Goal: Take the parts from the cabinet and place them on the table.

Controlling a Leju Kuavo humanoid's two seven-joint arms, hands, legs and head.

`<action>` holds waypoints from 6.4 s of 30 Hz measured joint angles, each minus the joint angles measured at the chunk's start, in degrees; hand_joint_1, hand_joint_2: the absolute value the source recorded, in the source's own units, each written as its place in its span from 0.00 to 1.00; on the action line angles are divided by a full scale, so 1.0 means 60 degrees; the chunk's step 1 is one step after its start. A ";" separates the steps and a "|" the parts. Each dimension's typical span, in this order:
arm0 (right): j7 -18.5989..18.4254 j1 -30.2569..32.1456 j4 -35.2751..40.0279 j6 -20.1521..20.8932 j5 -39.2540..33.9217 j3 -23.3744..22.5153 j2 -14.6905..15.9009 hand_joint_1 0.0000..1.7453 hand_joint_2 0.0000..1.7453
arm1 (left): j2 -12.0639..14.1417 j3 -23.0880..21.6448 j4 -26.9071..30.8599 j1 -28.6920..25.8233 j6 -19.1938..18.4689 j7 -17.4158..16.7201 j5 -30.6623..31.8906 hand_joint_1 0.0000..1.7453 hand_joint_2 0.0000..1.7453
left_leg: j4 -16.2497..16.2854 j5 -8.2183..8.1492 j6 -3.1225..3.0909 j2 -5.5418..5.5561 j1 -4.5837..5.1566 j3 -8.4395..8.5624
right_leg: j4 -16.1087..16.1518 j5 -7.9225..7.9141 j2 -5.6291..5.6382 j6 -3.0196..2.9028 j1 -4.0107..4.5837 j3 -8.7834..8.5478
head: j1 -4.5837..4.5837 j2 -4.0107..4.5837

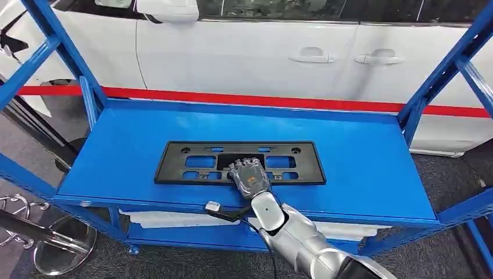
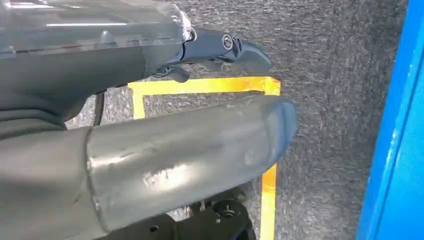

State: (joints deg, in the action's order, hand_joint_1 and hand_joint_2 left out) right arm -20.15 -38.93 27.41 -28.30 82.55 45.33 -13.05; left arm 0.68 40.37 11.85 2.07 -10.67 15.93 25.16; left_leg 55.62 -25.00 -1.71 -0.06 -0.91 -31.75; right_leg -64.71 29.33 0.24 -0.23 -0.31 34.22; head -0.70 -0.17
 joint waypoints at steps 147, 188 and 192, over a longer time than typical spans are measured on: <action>0.9344 0.5068 1.4892 0.7475 -1.4378 -0.2288 0.4634 1.00 1.00 | 0.0036 0.2339 -0.0011 -0.0116 0.1308 -0.4029 0.1297 0.00 1.00 | -0.0235 -0.0427 -0.0054 -0.0082 -0.0029 0.0707 | 0.0544 0.0045 -0.0079 0.0193 0.0024 0.0297 | 0.0004 -0.0004; 0.9511 0.5180 1.4520 0.7960 -1.4273 -0.2583 0.4794 1.00 1.00 | 0.0288 0.2831 -0.0011 -0.0077 0.0560 -0.2641 0.1238 0.00 1.00 | 0.0028 -0.0079 -0.0029 -0.0084 0.0059 0.0003 | -0.0064 -0.0004 -0.0081 0.0171 -0.0027 -0.0376 | 0.0004 -0.0004; 0.9515 0.5164 1.4553 0.7963 -1.4273 -0.2656 0.4794 1.00 1.00 | 0.0291 0.2885 -0.0011 -0.0078 0.0353 -0.2631 0.1228 0.00 1.00 | 0.0053 0.0114 0.0194 -0.0089 0.0038 -0.0125 | 0.1519 0.0004 -0.0078 -0.0055 0.0123 -0.1234 | 0.0004 -0.0004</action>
State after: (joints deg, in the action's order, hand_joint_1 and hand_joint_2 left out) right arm 36.94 -7.94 114.73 19.47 -3.08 29.40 15.72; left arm 2.43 57.68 11.78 1.60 -8.55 0.15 32.52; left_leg 55.94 -24.31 -0.55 -0.59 -0.68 -32.50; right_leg -55.59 29.35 -0.22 -0.56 0.43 26.82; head -0.68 -0.20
